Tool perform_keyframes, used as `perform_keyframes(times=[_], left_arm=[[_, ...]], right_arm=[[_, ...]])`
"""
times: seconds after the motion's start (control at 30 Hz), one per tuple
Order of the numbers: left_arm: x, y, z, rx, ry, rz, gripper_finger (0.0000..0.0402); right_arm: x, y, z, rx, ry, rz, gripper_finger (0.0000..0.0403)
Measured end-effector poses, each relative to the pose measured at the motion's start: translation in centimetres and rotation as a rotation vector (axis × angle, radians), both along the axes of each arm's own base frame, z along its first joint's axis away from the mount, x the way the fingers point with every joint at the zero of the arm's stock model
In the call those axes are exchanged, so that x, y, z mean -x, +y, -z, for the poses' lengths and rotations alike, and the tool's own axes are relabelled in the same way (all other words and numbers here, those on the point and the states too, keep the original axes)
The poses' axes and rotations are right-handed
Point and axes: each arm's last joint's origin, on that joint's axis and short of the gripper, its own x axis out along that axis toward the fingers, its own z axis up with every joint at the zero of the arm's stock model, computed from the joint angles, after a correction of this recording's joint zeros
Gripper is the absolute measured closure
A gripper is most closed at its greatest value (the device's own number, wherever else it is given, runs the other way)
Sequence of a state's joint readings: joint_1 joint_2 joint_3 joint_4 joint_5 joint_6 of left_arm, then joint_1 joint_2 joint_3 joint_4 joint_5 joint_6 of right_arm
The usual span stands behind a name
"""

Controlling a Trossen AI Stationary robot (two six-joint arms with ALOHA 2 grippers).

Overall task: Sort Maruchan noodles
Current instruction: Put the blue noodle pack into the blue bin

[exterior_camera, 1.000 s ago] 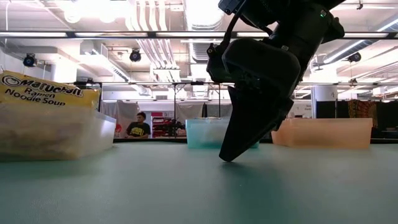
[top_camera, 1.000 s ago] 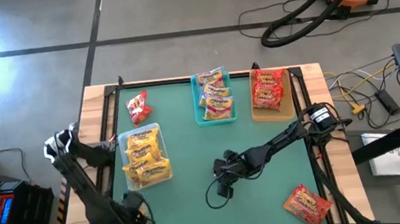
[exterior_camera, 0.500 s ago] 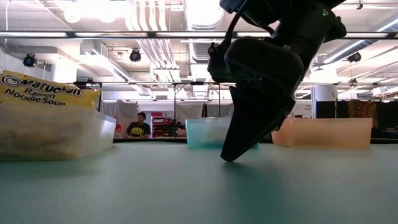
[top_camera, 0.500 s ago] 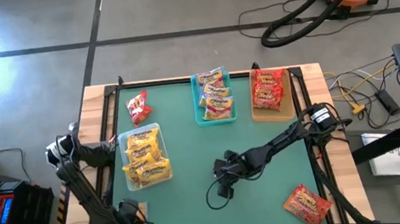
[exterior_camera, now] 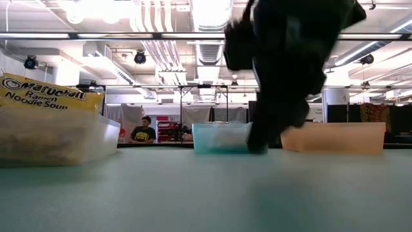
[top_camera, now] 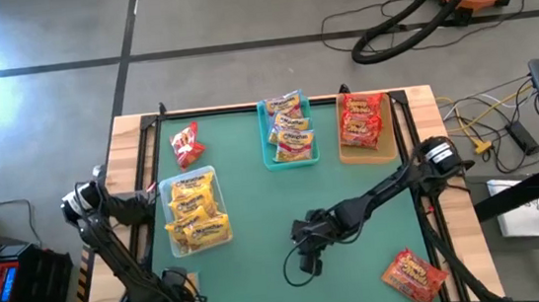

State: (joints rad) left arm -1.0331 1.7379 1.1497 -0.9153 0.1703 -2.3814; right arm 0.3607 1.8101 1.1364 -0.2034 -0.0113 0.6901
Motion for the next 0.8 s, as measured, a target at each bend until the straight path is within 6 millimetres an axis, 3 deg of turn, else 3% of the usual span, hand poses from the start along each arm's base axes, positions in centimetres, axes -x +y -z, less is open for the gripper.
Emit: perform_keyframes(times=[0.2, 0.5, 0.8], left_arm=[[-0.7, 0.6, 0.3, -0.001, -0.013, -0.007, 0.0325], [-3.8, 1.6, 0.4, -0.033, -0.254, -0.02, 0.0326], [-8.6, 3.4, 1.6, -0.01, -0.364, 0.085, 0.0326]], right_arm=[[0.7, -0.5, -3.2, 0.015, -0.074, -0.005, 0.0323], [1.8, -0.9, -7.3, 0.022, -0.201, -0.036, 0.0323], [2.0, -1.2, -8.1, 0.055, -0.24, -0.014, 0.0323]])
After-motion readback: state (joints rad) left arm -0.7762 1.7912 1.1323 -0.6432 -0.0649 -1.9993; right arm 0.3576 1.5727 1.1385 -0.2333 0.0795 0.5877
